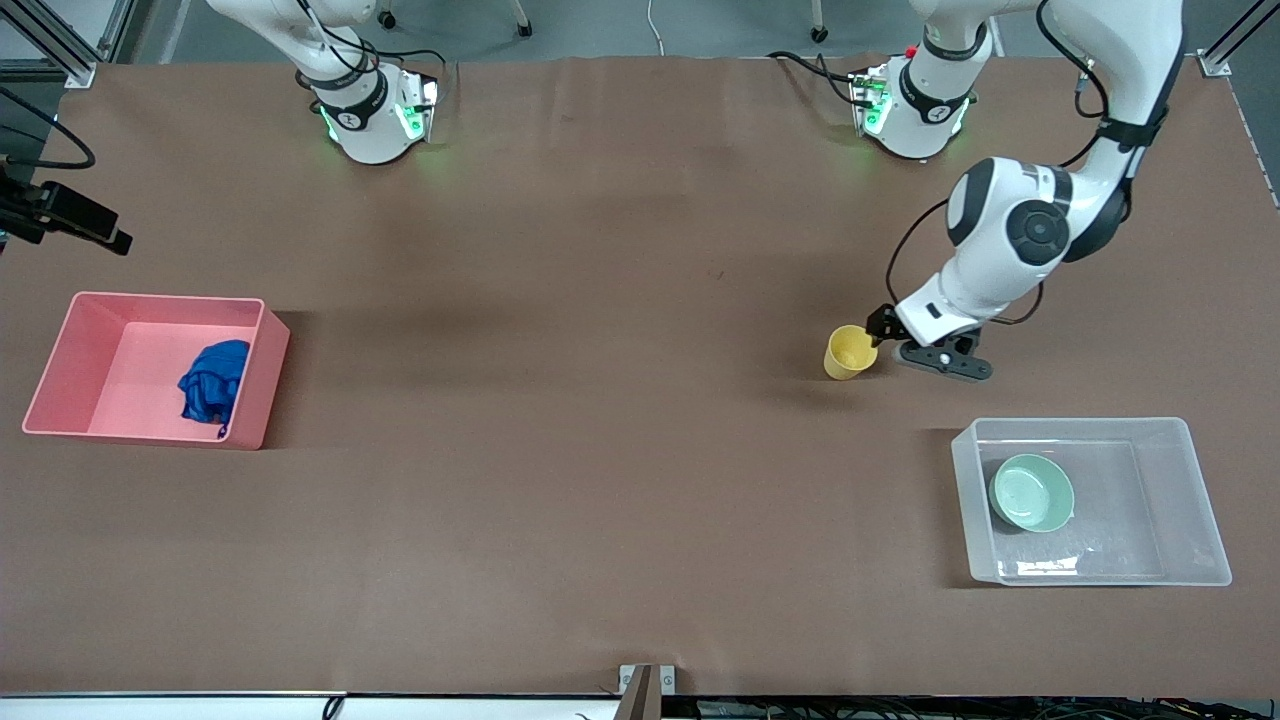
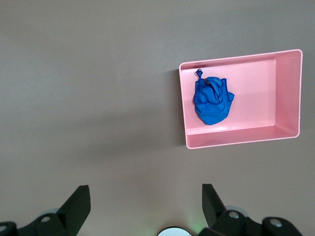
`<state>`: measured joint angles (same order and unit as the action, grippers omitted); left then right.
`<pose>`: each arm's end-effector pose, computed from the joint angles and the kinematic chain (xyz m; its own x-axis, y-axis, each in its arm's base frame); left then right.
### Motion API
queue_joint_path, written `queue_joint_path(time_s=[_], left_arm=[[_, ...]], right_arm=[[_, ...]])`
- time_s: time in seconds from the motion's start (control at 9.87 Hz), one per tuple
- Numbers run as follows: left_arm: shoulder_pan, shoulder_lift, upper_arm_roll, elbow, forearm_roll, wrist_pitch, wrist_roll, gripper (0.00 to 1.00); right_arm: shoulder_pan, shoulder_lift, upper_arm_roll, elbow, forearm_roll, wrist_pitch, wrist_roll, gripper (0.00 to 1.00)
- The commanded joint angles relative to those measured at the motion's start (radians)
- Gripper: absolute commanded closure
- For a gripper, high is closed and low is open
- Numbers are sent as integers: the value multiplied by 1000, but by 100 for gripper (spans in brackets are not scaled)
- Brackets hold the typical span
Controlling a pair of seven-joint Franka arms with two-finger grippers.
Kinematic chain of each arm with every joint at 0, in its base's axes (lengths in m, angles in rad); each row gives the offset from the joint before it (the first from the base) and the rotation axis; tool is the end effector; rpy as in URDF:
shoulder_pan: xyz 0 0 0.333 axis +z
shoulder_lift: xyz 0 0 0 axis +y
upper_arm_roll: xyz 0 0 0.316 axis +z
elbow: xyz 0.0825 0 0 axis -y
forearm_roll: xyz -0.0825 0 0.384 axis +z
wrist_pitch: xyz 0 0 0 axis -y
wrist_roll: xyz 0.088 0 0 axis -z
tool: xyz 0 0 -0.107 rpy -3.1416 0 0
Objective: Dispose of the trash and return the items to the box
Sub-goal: 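Grasp the yellow cup with the left gripper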
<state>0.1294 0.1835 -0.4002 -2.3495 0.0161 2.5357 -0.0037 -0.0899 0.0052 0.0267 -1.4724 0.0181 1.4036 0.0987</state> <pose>0.4960 -0.1400 0.2615 0.9628 -0.2696 0.0175 -0.2702 -0.9608 0.0618 0.5377 -0.0319 0.6533 0.9846 -0.1580 -0.0753 -0.1593 -0.9872 -0.0108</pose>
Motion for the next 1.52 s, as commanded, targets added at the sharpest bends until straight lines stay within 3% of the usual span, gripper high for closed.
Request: queue_joint_path(time_s=[0.0, 0.1, 0.2, 0.3, 0.41, 0.51, 1.11, 1.42], left_arm=[[-14, 50, -2, -27, 13, 28, -29, 18], [-14, 63, -2, -33, 15, 28, -29, 28], [-14, 82, 0, -33, 15, 46, -29, 45], [-14, 100, -2, -30, 15, 72, -30, 76], [-14, 112, 0, -24, 15, 77, -30, 93], [-13, 111, 0, -18, 15, 77, -29, 100], [7, 79, 3, 50, 15, 52, -10, 100], [53, 94, 6, 310, 15, -235, -4, 100]], right_arm=[[16, -1, -11, 15, -13, -8, 1, 0], [18, -1, -11, 15, -15, -6, -2, 0], [19, -1, -11, 17, -23, -6, -35, 0], [19, 1, -11, 17, -30, -6, -59, 0], [19, 2, -11, 18, -38, -5, -59, 0], [19, 12, -13, 27, -38, -5, -59, 0], [6, 18, -11, 38, -33, -6, -57, 0], [5, 16, -11, 37, -30, -8, -54, 0]])
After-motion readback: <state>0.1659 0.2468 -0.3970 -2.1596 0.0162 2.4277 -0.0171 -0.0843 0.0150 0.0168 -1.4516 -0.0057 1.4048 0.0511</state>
